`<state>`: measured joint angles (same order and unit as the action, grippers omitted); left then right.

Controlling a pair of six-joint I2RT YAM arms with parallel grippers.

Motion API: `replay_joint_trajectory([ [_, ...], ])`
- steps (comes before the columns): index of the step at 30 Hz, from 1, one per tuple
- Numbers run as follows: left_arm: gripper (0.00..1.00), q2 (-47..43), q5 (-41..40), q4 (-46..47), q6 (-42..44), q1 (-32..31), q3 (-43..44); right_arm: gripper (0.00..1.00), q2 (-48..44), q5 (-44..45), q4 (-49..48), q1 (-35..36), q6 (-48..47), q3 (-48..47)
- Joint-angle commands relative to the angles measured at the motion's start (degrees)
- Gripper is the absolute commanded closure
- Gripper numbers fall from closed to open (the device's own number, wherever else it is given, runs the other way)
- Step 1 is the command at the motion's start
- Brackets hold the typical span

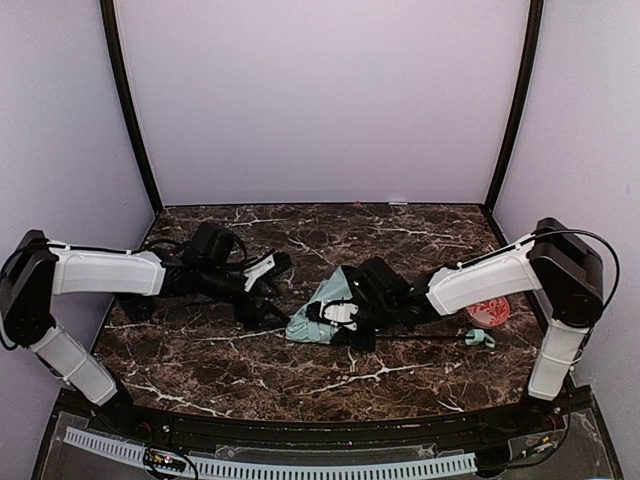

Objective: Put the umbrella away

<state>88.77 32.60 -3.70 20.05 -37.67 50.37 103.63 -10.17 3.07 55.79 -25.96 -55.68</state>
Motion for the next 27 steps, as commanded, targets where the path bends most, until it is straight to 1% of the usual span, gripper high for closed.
replay_joint_trajectory([
  [1,0.28,-9.0,-6.0,19.8,4.0,-2.8,-9.6,0.87,5.7,-12.5,11.8,-3.8,6.7,-2.6],
  [3,0.31,-10.5,-11.0,18.3,11.6,-7.2,-10.8,0.87,7.6,-16.3,14.7,-5.5,7.5,-4.9],
  [5,0.29,-9.7,-17.3,15.7,19.8,-12.4,-10.5,0.87,9.5,-18.9,17.5,-6.7,8.1,-7.0],
  [7,0.21,-7.2,-23.5,15.2,25.3,-16.1,-9.5,0.88,11.3,-20.9,20.2,-7.6,8.4,-8.9],
  [9,0.13,-4.0,-29.0,16.3,28.0,-17.6,-8.4,0.88,13.0,-23.2,22.8,-7.9,8.0,-9.9],
  [12,0.07,1.4,-33.4,17.6,30.2,-19.0,-5.8,0.88,15.2,-26.9,26.4,-7.9,7.0,-12.9],
  [16,0.05,5.3,-37.4,18.7,33.5,-20.3,-4.1,0.88,17.5,-31.4,31.5,-8.0,4.9,-15.0],
  [21,0.05,8.4,-39.0,17.8,35.0,-20.6,-4.5,0.88,19.5,-32.7,35.1,-8.0,2.9,-17.4],
  [24,0.07,10.6,-43.0,17.9,34.6,-20.5,-4.5,0.88,19.9,-33.3,37.1,-8.0,1.2,-18.9],
  [27,0.11,12.9,-45.4,15.3,34.5,-20.5,-3.5,0.87,19.5,-33.2,38.6,-8.0,-0.2,-20.1],
])
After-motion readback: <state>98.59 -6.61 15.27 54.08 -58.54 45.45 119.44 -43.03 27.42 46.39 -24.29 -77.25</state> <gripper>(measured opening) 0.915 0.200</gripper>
